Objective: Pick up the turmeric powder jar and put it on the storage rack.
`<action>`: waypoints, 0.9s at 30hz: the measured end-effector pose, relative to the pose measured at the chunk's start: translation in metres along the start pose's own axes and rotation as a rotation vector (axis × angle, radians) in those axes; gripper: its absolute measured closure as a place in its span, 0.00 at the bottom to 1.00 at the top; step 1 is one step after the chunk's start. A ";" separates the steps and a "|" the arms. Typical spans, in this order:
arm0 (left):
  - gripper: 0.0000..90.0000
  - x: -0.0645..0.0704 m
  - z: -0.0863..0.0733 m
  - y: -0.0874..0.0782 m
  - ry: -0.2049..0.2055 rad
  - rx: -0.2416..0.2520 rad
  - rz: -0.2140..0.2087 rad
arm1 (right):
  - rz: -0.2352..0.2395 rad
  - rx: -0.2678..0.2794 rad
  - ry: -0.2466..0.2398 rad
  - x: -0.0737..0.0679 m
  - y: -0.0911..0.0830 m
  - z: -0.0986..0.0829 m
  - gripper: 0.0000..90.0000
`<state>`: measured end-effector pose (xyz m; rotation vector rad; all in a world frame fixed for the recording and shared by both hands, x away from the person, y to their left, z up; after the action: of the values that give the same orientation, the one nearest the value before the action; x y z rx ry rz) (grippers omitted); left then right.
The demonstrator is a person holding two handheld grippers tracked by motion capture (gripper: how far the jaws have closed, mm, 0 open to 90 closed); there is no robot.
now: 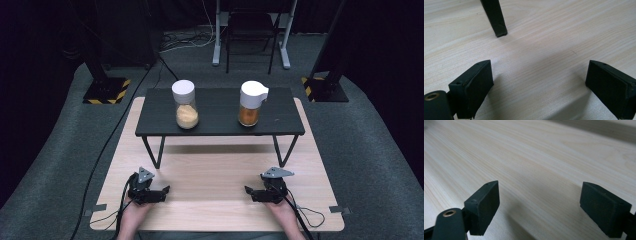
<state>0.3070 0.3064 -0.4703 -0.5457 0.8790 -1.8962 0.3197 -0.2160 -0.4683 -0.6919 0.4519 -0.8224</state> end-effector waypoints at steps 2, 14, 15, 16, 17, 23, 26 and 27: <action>0.08 0.000 0.000 0.000 0.000 0.000 0.000 | -0.002 -0.008 0.000 -0.001 0.000 0.001 0.17; 0.08 0.000 0.000 0.000 0.000 0.001 0.000 | -0.061 -0.048 -0.058 -0.013 0.003 0.006 0.17; 0.08 0.000 0.000 0.000 0.001 0.000 0.000 | -0.066 -0.051 -0.063 -0.014 0.004 0.006 0.17; 0.08 0.000 0.000 0.000 0.001 0.000 0.000 | -0.066 -0.051 -0.063 -0.014 0.004 0.006 0.17; 0.08 0.000 0.000 0.000 0.000 0.001 0.000 | -0.072 -0.053 -0.069 -0.015 0.004 0.006 0.17; 0.08 0.000 0.000 0.000 0.000 0.001 -0.001 | -0.081 -0.057 -0.075 -0.017 0.004 0.007 0.17; 0.08 0.000 0.000 0.000 0.001 0.001 -0.001 | -0.081 -0.057 -0.076 -0.017 0.004 0.007 0.17; 0.08 0.000 0.000 0.000 0.001 0.001 -0.001 | -0.081 -0.057 -0.076 -0.017 0.004 0.006 0.17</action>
<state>0.3069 0.3064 -0.4704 -0.5450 0.8787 -1.8973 0.3153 -0.1979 -0.4651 -0.7953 0.3819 -0.8589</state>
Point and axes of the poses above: each handheld gripper's, and its own axes: y roughly forward along the jaws, z roughly out of its top, x roughly to its right, the point moved 5 cm from there along y, roughly forward along the jaws, and after that the axes turned 7 degrees about -x, right-handed, at the moved point
